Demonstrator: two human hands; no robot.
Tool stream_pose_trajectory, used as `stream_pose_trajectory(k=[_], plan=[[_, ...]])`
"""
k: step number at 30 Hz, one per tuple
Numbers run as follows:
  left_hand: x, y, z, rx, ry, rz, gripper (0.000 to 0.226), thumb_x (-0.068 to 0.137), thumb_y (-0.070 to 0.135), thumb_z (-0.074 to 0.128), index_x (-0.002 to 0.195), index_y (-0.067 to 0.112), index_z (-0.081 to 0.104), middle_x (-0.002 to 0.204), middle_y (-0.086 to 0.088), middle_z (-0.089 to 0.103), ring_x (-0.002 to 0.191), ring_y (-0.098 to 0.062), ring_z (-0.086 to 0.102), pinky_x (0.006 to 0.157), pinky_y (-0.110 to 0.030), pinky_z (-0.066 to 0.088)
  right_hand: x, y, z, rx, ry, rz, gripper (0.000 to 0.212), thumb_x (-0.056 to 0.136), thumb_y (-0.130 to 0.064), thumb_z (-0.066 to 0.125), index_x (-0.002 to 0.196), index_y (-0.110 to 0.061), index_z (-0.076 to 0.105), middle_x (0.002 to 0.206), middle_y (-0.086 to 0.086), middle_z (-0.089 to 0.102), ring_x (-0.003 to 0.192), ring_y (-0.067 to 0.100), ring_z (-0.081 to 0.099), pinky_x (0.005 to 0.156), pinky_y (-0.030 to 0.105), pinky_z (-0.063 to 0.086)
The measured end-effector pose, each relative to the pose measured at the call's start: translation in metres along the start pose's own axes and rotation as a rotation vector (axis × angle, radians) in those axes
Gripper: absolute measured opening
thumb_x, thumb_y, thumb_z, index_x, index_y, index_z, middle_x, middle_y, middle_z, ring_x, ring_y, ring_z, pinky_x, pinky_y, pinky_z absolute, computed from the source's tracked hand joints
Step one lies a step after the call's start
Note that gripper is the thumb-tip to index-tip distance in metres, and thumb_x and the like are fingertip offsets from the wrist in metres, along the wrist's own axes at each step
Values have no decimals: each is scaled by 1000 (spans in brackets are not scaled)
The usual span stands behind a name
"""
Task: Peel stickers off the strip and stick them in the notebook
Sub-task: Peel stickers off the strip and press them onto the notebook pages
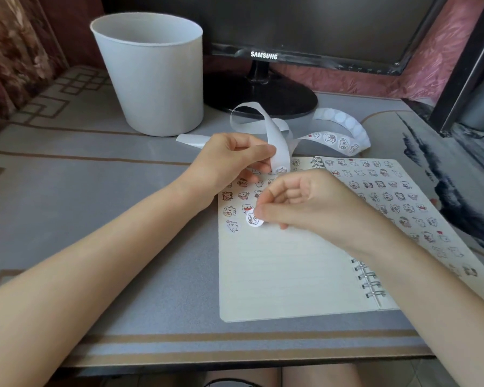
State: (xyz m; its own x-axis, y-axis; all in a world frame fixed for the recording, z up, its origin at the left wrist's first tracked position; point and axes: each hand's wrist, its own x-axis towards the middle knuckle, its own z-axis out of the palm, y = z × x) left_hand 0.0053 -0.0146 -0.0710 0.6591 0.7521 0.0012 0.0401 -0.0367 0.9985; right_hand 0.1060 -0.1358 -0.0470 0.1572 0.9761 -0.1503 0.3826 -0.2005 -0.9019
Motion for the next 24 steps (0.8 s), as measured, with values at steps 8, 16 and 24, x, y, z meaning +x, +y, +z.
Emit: stream_pose_trajectory(k=[8, 16, 24], plan=[[-1, 1, 1, 1, 0, 9, 15, 89, 12, 63, 75, 7, 64, 65, 4, 64, 63, -6, 62, 51, -15, 47, 2, 1, 6, -4, 24, 40, 4, 77, -7, 74, 77, -8, 71, 64, -3, 67, 57, 2, 54, 52, 12, 43], [0, 0, 1, 8, 8, 6, 16, 89, 12, 64, 73, 8, 64, 65, 3, 64, 64, -7, 63, 51, -14, 47, 1, 3, 8, -46, 35, 29, 5, 75, -10, 76, 74, -12, 71, 63, -6, 68, 59, 1, 57, 58, 12, 44], [0, 0, 1, 8, 7, 8, 17, 88, 13, 64, 72, 10, 65, 63, 3, 65, 64, -9, 62, 51, -15, 47, 1, 6, 10, -83, 69, 2, 6, 74, -11, 77, 73, -12, 71, 73, 5, 72, 63, 8, 58, 74, 35, 53]])
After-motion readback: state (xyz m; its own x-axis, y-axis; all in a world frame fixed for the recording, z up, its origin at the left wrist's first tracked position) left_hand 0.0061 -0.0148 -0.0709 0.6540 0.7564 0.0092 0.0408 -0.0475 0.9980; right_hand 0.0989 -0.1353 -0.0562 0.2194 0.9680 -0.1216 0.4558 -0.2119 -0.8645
